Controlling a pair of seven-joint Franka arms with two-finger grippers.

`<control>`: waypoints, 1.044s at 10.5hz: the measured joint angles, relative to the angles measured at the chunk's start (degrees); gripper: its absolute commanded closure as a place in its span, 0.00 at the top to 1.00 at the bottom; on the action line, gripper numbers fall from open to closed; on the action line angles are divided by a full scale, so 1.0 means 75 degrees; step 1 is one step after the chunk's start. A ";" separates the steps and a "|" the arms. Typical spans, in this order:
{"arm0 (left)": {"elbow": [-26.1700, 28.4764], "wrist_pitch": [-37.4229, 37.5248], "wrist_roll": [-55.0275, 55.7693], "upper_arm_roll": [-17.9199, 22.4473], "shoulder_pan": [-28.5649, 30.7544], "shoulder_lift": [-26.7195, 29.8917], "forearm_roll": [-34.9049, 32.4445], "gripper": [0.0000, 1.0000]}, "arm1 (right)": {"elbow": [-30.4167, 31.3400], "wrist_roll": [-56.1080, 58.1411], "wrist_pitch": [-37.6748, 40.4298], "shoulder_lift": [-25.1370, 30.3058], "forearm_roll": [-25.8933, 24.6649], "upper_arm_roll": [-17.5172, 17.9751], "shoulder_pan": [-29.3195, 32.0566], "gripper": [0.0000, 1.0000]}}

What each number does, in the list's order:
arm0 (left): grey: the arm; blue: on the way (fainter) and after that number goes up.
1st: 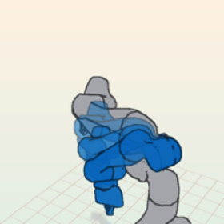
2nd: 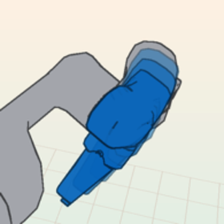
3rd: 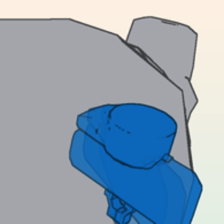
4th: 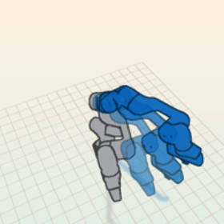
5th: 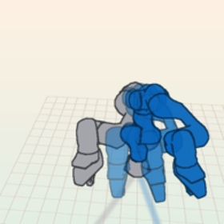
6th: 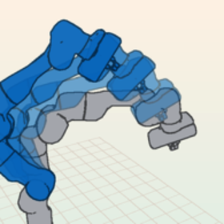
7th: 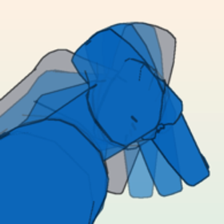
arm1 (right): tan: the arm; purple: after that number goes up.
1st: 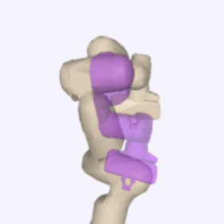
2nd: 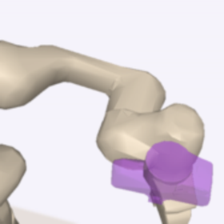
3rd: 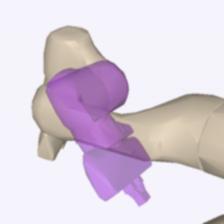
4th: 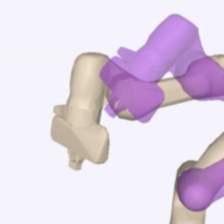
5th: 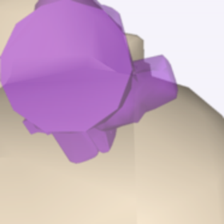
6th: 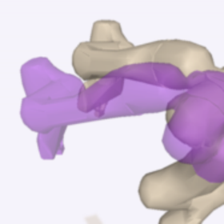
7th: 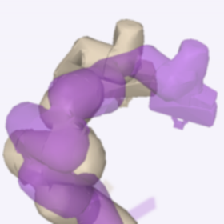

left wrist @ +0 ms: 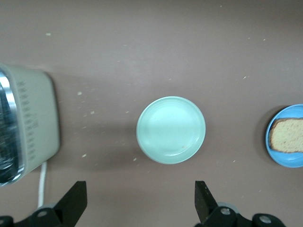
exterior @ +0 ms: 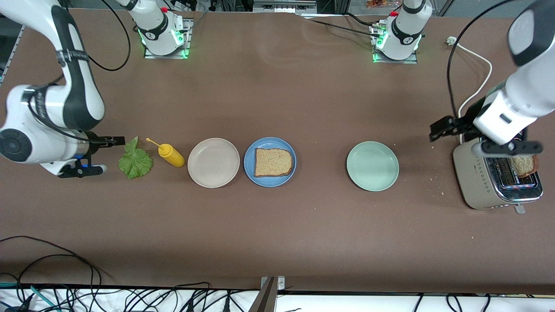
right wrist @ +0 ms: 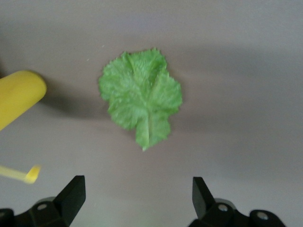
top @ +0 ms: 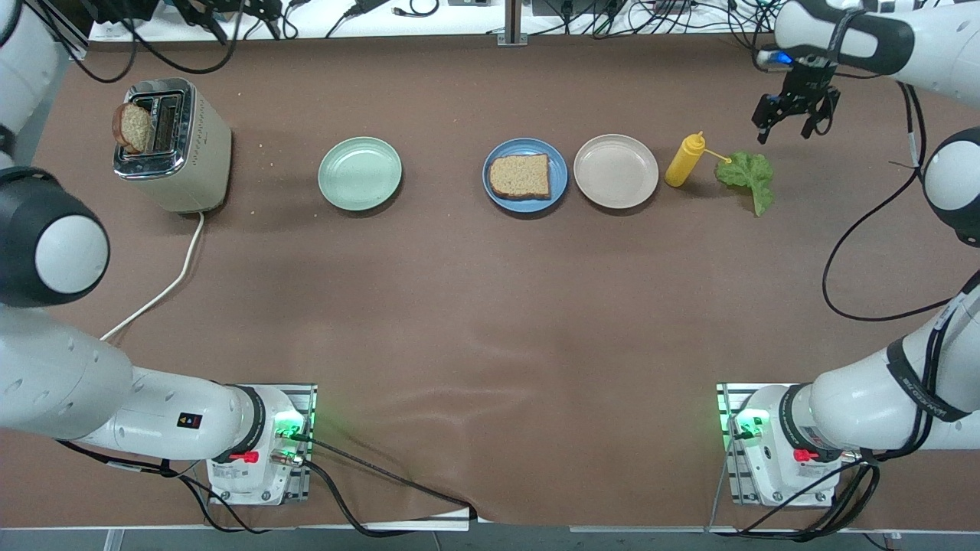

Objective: Make sandwich in blue plate with both arms
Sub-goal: 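Withdraw the left gripper while the right gripper reaches the lettuce, then grasp the green lettuce leaf with the right gripper and lift it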

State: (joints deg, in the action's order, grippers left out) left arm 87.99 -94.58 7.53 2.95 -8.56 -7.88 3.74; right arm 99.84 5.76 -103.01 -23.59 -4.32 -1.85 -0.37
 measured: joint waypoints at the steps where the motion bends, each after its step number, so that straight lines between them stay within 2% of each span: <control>1: 0.0042 0.0284 0.0005 0.0002 0.0026 0.0323 -0.0220 1.00 | 0.0318 0.0005 -0.0571 -0.0157 -0.0001 -0.0001 0.0020 1.00; 2: 0.0075 0.0539 0.0005 0.0002 0.0097 0.0595 -0.0323 1.00 | 0.0729 0.0013 -0.1274 -0.0264 -0.0003 -0.0002 0.0032 1.00; 3: 0.0098 0.0770 0.0005 0.0007 0.0174 0.0815 -0.0497 1.00 | 0.1200 0.0015 -0.2108 -0.0350 -0.0004 -0.0021 0.0033 0.93; 5: 0.0124 0.1134 0.0005 0.0009 0.0281 0.1140 -0.0767 1.00 | 0.1913 0.0020 -0.3274 -0.0549 -0.0004 -0.0055 0.0035 0.57; 6: 0.0134 0.1242 0.0005 0.0009 0.0327 0.1238 -0.0790 1.00 | 0.2009 0.0023 -0.3455 -0.0633 -0.0005 -0.0057 0.0035 0.48; 9: 0.0159 0.1308 0.0005 -0.0011 0.0343 0.1218 -0.0804 1.00 | 0.2019 0.0035 -0.3684 -0.0817 -0.0022 -0.0067 0.0035 0.10; 10: 0.0159 0.1308 0.0005 -0.0022 0.0342 0.1190 -0.0804 1.00 | 0.2012 0.0035 -0.3714 -0.0814 -0.0073 -0.0103 0.0036 0.06; 11: 0.0159 0.1308 0.0006 -0.0022 0.0342 0.1169 -0.0804 1.00 | 0.1999 0.0048 -0.3715 -0.0809 -0.0078 -0.0141 0.0038 0.06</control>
State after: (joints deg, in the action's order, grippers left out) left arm 89.18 -84.77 7.57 2.79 -6.00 0.89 -2.29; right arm 114.83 6.13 -130.87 -29.65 -4.90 -2.91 -0.09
